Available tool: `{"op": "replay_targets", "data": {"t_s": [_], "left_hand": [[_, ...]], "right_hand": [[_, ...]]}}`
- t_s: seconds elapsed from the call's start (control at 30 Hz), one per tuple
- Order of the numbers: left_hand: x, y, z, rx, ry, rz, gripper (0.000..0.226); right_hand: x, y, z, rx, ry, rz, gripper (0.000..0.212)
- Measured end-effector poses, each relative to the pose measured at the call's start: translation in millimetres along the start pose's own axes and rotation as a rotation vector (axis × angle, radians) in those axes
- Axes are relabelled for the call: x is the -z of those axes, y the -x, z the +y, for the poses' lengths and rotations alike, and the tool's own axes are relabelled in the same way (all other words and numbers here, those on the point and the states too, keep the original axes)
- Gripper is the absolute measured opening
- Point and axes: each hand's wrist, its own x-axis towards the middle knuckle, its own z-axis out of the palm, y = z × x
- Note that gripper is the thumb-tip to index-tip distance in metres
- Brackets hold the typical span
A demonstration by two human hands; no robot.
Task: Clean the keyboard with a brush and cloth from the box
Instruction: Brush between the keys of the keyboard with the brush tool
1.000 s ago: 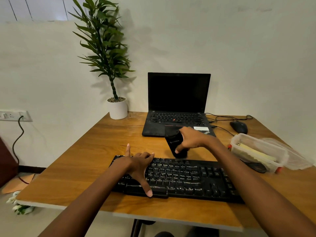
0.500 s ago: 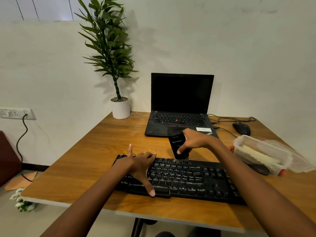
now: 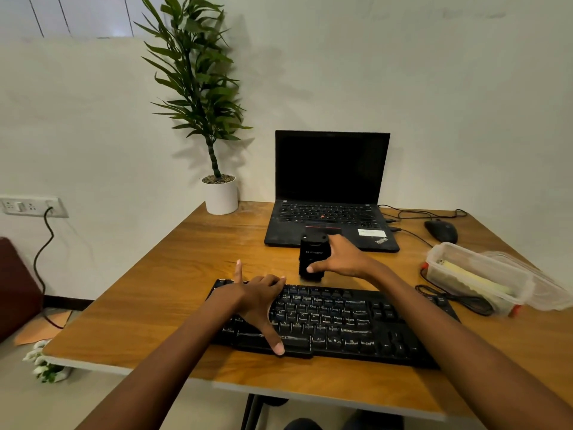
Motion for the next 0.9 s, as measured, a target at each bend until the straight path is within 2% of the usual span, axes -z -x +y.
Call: {"op": "replay_targets", "data": {"t_s": [0.1,0.17,0.3,0.43,0.53,0.63,0.77,0.83,0.9], "left_hand": [[0.4,-1.3,-0.8,-0.007,0.001,0.003,0.131],[0.5,-1.5,0.1,-0.006,-0.002,0.0,0.131],[0.1,-0.9,-0.7,-0.001,0.002,-0.001,0.13],[-1.1,-1.3,0.0,-0.004,0.0,0.004,0.13],[-2.0,-1.2,-1.8,-0.012,0.007,0.017,0.13],[-2.7,0.0,-1.0,-0.013,-0.001,0.019,0.13],[-4.7,-0.8,-2.9,-0.011,0.018,0.031,0.13],[-4.8,-0.3,-2.3,-0.013,0.02,0.032,0.129],[-5.5,0.3,-1.9,-0.014,0.024,0.034,0.129]], "right_hand": [[0.2,0.8,-0.5,0.0,0.011,-0.05,0.046],[2.4,0.3,-0.8,0.016,0.056,-0.023,0.047],[-0.8,1.3,-3.7,0.006,-0.025,-0.068,0.044],[-2.1,0.1,-4.6,0.023,-0.01,-0.015,0.042],[-6.9,-0.9,-7.6,0.01,-0.04,-0.08,0.039],[-9.3,-1.8,-11.7,0.056,0.031,-0.001,0.04],[-13.2,-1.4,-14.7,0.024,-0.045,-0.043,0.041],[-12.2,-3.4,-13.9,0.045,0.023,-0.005,0.045],[-11.7,-4.7,-12.5,0.036,-0.006,0.018,0.043]]}}
